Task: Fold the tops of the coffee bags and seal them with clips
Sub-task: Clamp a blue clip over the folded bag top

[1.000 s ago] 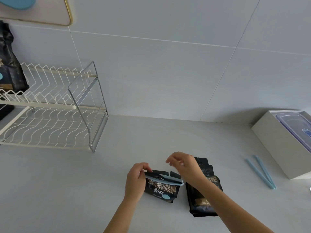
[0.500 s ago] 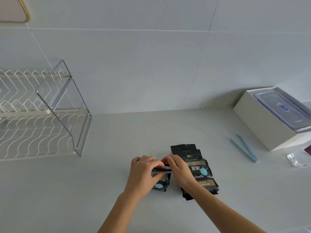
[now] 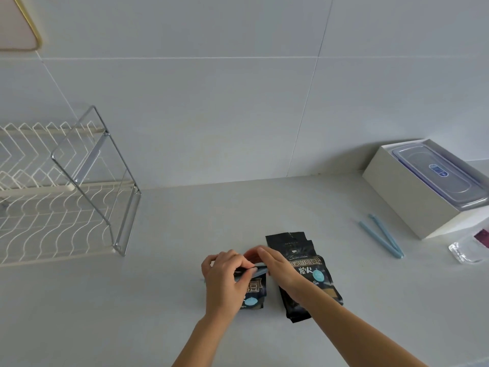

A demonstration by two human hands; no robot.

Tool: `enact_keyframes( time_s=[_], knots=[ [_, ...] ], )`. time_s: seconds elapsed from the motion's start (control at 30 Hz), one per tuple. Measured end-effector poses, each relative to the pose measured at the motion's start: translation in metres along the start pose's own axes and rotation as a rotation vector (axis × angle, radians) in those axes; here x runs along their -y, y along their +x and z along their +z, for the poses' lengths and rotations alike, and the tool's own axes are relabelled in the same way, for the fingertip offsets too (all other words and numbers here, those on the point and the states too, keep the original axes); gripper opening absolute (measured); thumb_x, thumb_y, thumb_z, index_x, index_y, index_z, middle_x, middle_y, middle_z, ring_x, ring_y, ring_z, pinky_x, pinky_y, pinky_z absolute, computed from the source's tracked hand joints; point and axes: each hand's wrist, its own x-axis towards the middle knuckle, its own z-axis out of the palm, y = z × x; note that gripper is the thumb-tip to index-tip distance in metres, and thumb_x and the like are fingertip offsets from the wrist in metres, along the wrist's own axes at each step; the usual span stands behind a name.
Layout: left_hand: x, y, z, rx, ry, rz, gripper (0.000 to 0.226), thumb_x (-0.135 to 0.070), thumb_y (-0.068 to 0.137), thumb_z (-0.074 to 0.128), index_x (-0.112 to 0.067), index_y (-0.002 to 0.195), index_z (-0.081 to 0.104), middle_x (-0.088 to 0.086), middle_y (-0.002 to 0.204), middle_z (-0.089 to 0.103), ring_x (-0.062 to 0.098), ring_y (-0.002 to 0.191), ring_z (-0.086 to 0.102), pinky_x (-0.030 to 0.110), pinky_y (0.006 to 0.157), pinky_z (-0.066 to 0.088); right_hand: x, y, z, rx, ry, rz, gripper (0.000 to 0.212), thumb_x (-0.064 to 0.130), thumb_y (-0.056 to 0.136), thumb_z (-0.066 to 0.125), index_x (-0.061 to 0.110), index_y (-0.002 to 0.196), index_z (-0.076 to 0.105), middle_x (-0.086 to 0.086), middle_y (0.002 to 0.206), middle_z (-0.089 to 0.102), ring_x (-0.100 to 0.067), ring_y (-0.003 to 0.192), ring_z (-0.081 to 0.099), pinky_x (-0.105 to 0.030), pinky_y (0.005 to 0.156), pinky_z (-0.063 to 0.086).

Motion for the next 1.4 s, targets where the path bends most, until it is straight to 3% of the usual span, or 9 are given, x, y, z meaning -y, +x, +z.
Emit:
enact_keyframes(
  time_s=[0.1, 0.27, 0.47, 0.7, 0.87, 1.03, 1.2, 1.33, 1.4],
  knots=[
    [-0.001, 0.0, 0.001, -0.003, -0.032, -0.009, 0.022, -0.025, 0.069, 0.079, -0.03, 0.067, 0.057, -0.021, 0.066, 0.055, -0.004, 0.067, 0.053, 0.016, 0.089, 0.022, -0.002, 0.001, -0.003, 0.053, 0.013, 0.044, 0.036, 0.015, 0.101, 0.029, 0.006, 0.102, 0.064, -0.001, 0.096, 0.064, -0.007, 0.088, 0.058, -0.013, 0.077, 0.045],
    [-0.001, 0.005, -0.002, 0.002, -0.03, -0.002, 0.018, -0.025, 0.072, 0.076, -0.031, 0.071, 0.059, -0.019, 0.07, 0.061, -0.002, 0.072, 0.056, 0.027, 0.086, 0.029, -0.001, 0.002, -0.002, 0.069, 0.157, 0.138, 0.032, 0.023, 0.095, 0.037, 0.022, 0.086, 0.068, 0.011, 0.082, 0.068, 0.004, 0.073, 0.061, -0.013, 0.063, 0.046],
    [-0.007, 0.001, -0.001, 0.07, 0.138, 0.097, 0.018, -0.026, 0.074, 0.073, -0.036, 0.086, 0.063, -0.018, 0.081, 0.063, 0.004, 0.08, 0.059, 0.024, 0.089, 0.025, -0.001, 0.002, 0.007, 0.021, 0.226, 0.079, 0.03, 0.018, 0.095, 0.04, 0.011, 0.09, 0.068, 0.0, 0.089, 0.067, -0.007, 0.087, 0.061, -0.019, 0.079, 0.046],
    [-0.003, 0.002, -0.006, 0.01, 0.03, 0.029, 0.014, -0.02, 0.079, 0.071, -0.032, 0.081, 0.064, -0.014, 0.078, 0.061, 0.005, 0.074, 0.058, 0.03, 0.077, 0.042, -0.005, -0.007, -0.009, 0.087, 0.419, 0.094, 0.029, 0.013, 0.097, 0.039, 0.01, 0.1, 0.067, -0.002, 0.097, 0.066, -0.011, 0.094, 0.06, -0.021, 0.082, 0.044],
    [0.002, -0.002, -0.008, -0.04, -0.018, 0.042, 0.017, -0.015, 0.073, 0.077, -0.028, 0.078, 0.067, -0.013, 0.074, 0.061, 0.005, 0.068, 0.058, 0.03, 0.072, 0.044, -0.002, -0.012, -0.013, 0.077, 0.297, 0.074, 0.032, 0.003, 0.09, 0.043, 0.01, 0.101, 0.071, -0.016, 0.108, 0.069, -0.016, 0.099, 0.063, -0.028, 0.093, 0.049],
    [0.002, -0.003, -0.007, -0.049, -0.025, 0.055, 0.02, -0.017, 0.074, 0.077, -0.032, 0.084, 0.07, -0.016, 0.076, 0.062, 0.0, 0.071, 0.056, 0.023, 0.073, 0.039, 0.001, -0.012, -0.014, 0.053, 0.236, 0.039, 0.03, 0.0, 0.089, 0.045, 0.01, 0.097, 0.073, -0.011, 0.096, 0.073, -0.012, 0.088, 0.068, -0.018, 0.078, 0.054],
    [0.001, -0.008, -0.004, -0.069, -0.015, 0.061, 0.013, -0.022, 0.078, 0.07, -0.033, 0.085, 0.07, -0.017, 0.076, 0.062, 0.0, 0.073, 0.056, 0.021, 0.074, 0.033, 0.003, -0.01, -0.012, 0.041, 0.146, 0.016, 0.029, 0.0, 0.083, 0.047, 0.01, 0.093, 0.072, -0.015, 0.1, 0.072, -0.015, 0.089, 0.067, -0.026, 0.083, 0.054],
    [-0.001, -0.009, -0.004, -0.107, -0.038, 0.048, 0.01, -0.023, 0.076, 0.067, -0.031, 0.08, 0.069, -0.018, 0.074, 0.061, 0.0, 0.073, 0.053, 0.02, 0.074, 0.032, 0.009, -0.006, -0.009, 0.011, 0.122, -0.031, 0.017, 0.006, 0.07, 0.05, 0.013, 0.084, 0.055, -0.009, 0.105, 0.069, -0.009, 0.089, 0.066, -0.02, 0.071, 0.051],
    [-0.002, -0.007, -0.005, -0.113, -0.045, 0.045, 0.009, -0.022, 0.075, 0.067, -0.03, 0.079, 0.069, -0.017, 0.073, 0.06, 0.0, 0.072, 0.052, 0.019, 0.074, 0.031, 0.011, -0.003, -0.011, -0.011, 0.087, -0.024, 0.015, 0.005, 0.073, 0.052, 0.016, 0.081, 0.048, -0.004, 0.107, 0.064, -0.009, 0.097, 0.065, -0.028, 0.075, 0.052]
  ],
)
